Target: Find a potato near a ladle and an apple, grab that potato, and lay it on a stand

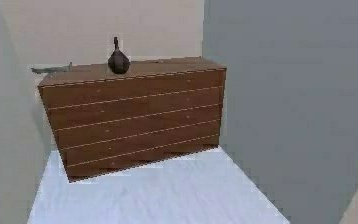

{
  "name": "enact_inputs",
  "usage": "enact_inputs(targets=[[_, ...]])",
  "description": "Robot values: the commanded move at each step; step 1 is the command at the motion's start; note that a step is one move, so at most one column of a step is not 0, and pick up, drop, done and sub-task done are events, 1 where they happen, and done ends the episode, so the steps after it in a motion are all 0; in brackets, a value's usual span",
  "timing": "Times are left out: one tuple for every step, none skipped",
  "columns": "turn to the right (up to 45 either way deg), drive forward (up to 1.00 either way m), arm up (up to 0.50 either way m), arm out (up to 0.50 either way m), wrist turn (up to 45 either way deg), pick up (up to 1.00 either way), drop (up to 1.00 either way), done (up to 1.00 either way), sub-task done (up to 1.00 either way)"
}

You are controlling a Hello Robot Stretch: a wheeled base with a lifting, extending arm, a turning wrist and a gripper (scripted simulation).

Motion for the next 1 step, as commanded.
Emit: enact_inputs(targets=[[-45.0, 0.00, 0.00, 0.00, 0.0, 0.00, 0.00, 0.00, 0.00]])
